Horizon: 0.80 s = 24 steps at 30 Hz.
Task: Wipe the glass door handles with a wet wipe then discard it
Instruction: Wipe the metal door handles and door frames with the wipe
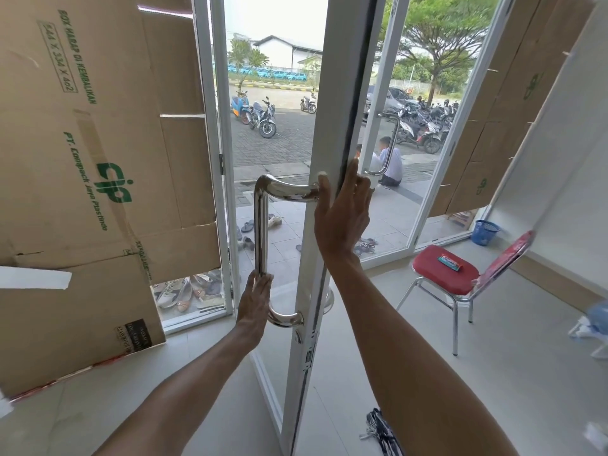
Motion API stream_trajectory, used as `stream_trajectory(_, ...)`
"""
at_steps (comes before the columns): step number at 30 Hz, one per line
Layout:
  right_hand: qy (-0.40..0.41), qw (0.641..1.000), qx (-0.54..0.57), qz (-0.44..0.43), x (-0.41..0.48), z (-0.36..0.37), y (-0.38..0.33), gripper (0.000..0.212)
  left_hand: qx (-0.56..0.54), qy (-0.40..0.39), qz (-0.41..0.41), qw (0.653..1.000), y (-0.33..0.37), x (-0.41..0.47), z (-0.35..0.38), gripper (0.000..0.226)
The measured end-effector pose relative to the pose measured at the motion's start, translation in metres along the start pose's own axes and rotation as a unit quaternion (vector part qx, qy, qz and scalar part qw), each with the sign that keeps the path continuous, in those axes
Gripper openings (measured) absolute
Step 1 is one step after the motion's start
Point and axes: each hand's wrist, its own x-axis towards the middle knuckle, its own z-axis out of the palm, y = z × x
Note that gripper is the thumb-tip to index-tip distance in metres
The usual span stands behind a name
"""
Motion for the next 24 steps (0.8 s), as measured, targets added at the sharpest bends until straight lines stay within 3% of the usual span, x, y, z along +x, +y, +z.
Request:
stream_trajectory(6, 0.001, 1.000, -0.005, 0.002, -0.001, 0.002, -0.001, 0.056, -0.030, 0.111, -0.111, 0.987, -0.015, 0.014, -0.005, 0.072)
stream_trajectory(10, 0.003, 1.000, -0.011, 0.008, -0.002, 0.002, -0.001, 0.056, -0.077, 0.185, -0.129, 0.971, -0.037, 0.022, -0.024, 0.070)
stream_trajectory(16, 0.002, 1.000, -0.014, 0.006, -0.002, 0.001, -0.004, 0.055, -0.280, 0.307, -0.174, 0.893, -0.070, 0.034, -0.045, 0.083)
stream_trajectory(24, 0.005, 1.000, -0.015, 0.012, -0.005, 0.002, -0.008, 0.055, -0.377, 0.365, -0.188, 0.830, -0.075, 0.040, -0.052, 0.075)
